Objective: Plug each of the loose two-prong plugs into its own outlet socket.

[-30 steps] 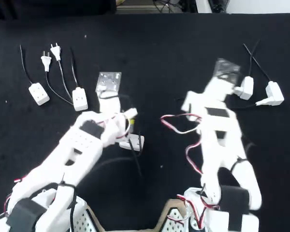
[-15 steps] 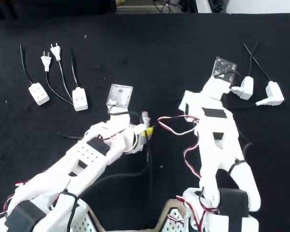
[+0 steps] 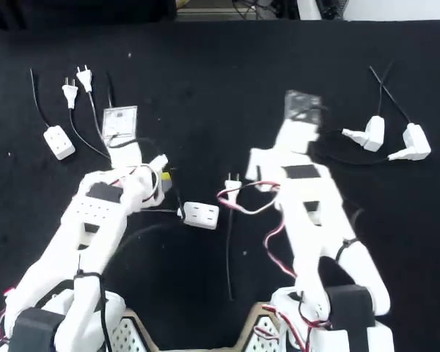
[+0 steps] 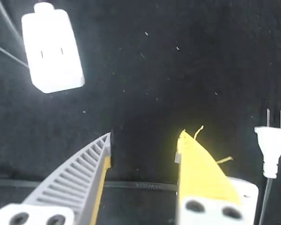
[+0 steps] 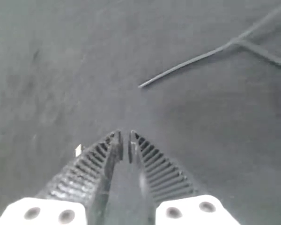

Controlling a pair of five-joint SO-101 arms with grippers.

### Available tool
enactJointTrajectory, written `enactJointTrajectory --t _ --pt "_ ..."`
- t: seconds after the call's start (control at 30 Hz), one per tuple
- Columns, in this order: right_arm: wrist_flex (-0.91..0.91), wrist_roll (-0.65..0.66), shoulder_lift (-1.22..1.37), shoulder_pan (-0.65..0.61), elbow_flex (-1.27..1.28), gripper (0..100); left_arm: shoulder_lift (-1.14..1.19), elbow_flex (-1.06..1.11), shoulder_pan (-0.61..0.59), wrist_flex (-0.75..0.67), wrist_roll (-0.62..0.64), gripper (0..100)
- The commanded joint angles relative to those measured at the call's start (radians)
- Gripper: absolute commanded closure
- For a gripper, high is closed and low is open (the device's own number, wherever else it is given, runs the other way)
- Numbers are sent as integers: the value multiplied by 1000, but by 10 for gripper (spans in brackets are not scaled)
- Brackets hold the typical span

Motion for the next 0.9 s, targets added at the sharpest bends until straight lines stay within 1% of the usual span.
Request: enactJointTrajectory --t 0.0,0.1,0.17,0.3,0.43,0.6,0.7,0.77,0.8,0.83,0.87 --pt "12 52 -44 -104 5 872 -20 74 18 -141 26 780" --pt "11 44 -44 -173 28 865 -31 111 58 -169 -74 780" --pt "12 23 -42 -203 35 864 -31 110 53 -167 -123 780" --pt "0 -17 36 -216 19 861 -31 108 -8 -173 -66 780" --pt "14 -43 216 -212 -87 864 -21 85 -67 -172 21 780" --pt "206 -51 367 -190 -275 864 -21 85 -73 -175 41 780" --pt "267 -49 430 -176 -341 868 -21 84 -71 -175 41 780" --pt "288 -49 456 -166 -366 921 -21 84 -71 -175 41 780" --pt "296 -49 461 -157 -378 979 -21 84 -71 -175 41 780" --pt "302 -46 463 -144 -386 991 -21 84 -71 -175 41 780" --pt "313 -40 461 -127 -392 972 -21 84 -71 -175 41 780"
